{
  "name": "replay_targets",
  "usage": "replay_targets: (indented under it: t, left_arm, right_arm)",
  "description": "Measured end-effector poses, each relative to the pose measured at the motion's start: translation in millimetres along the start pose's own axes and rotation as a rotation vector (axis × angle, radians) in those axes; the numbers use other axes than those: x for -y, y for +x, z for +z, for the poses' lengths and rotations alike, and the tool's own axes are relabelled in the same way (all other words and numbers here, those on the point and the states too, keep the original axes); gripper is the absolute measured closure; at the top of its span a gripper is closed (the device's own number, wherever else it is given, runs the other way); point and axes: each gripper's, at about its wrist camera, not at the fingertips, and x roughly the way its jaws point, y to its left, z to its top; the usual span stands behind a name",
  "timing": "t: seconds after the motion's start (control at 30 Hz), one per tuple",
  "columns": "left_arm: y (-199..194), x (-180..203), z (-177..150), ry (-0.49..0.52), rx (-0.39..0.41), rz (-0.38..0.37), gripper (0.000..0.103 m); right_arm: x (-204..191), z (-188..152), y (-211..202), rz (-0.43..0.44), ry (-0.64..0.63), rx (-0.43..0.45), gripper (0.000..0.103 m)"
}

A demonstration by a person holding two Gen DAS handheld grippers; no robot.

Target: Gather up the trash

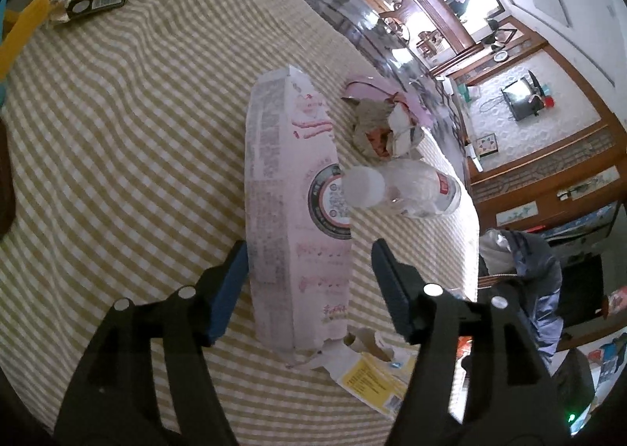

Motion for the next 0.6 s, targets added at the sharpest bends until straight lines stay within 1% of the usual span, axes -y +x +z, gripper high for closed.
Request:
replay_targets:
  t: [0.13, 0.3, 0.37, 0.43, 0.47, 0.5, 0.53, 0.57, 0.6]
  left_arm:
    - [1, 0, 1, 0.002, 0.007, 0.015, 0.037]
    - [6, 1, -1, 0.004, -0.003, 0.041, 0.035]
    - [8, 2, -2, 0.013, -0.005, 0.051, 0.034]
    - [8, 3, -2, 0.025, 0.0, 0.062, 0.034]
    - [8, 4, -2, 0.03, 0.002, 0.067, 0.032]
    - [8, 5, -2, 0.037, 0.006, 0.076, 0.029]
    - [8, 6, -2, 0.044, 0.011, 0.084, 0.029]
    - [8, 6, -2, 0.049, 0.014, 0.091, 0.027]
    - [9, 7, -2, 0.055, 0.016, 0.099, 0.026]
  right_arm:
    - [-21, 4, 19, -0.02, -0.108, -0.035, 0.014]
    - [-27, 0, 39, -0.031, -0.14, -0.059, 0.014]
    - [-23, -1, 40, -0.023, -0.119, -0.047, 0.021]
    - [-16, -1, 41, 0.025, -0.074, -0.051, 0.032]
    - [-14, -3, 39, 0.027, -0.065, -0.048, 0.035]
    - [-10, -3, 38, 0.029, -0.052, -0.041, 0.041]
    - [-8, -3, 36, 0.026, -0.041, -0.038, 0.06]
    - [-4, -1, 35, 0.032, -0.02, -0.035, 0.069]
    - [3, -1, 32, 0.063, 0.018, -0.029, 0.071]
